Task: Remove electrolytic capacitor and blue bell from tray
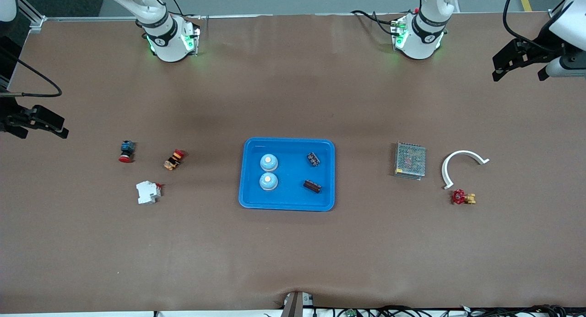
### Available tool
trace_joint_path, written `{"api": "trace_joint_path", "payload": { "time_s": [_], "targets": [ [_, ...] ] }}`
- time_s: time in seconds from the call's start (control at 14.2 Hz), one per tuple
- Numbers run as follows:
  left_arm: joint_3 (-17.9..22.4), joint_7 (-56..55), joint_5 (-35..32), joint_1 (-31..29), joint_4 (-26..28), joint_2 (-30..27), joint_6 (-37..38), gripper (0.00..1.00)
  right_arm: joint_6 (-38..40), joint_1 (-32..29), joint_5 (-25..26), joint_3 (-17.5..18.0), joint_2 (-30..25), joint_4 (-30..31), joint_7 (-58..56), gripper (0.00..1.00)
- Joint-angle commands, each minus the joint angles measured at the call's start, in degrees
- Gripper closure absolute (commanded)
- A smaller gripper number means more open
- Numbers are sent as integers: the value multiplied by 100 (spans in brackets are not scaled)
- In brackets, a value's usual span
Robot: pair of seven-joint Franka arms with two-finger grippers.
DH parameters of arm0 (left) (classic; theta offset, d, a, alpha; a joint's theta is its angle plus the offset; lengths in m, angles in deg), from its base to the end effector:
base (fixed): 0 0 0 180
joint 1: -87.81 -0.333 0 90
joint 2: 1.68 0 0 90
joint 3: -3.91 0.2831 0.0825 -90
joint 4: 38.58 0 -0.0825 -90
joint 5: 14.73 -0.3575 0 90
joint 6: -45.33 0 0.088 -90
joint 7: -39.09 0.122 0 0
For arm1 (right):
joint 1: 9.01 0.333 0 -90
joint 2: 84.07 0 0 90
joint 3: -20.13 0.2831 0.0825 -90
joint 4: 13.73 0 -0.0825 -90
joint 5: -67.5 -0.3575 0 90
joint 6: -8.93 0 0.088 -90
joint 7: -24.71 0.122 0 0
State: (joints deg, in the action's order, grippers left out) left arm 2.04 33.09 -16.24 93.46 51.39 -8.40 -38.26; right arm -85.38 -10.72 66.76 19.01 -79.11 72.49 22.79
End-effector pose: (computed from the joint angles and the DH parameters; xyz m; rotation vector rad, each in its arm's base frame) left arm 0.4790 -0.0608 0.6263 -3.1122 0.0363 -0.0146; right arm 0.5597 -0.0257 0.5660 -3.1314 0.0256 -0.0862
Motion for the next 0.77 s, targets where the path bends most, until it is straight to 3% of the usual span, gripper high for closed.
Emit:
{"api": "trace_joint_path", "payload": {
  "time_s": [0.0, 0.42, 0.7],
  "targets": [
    [-33, 64, -35, -10, -85, 4, 115, 0, 45, -13, -48, 16, -12, -8, 25, 0],
    [-24, 73, -8, -28, -68, 109, 115, 0, 62, 22, -57, 16, -12, -8, 60, 0],
    [-24, 55, 1, -19, -59, 153, 115, 0, 124, 548, -92, 24, -38, -17, 1050, 0]
  ]
}}
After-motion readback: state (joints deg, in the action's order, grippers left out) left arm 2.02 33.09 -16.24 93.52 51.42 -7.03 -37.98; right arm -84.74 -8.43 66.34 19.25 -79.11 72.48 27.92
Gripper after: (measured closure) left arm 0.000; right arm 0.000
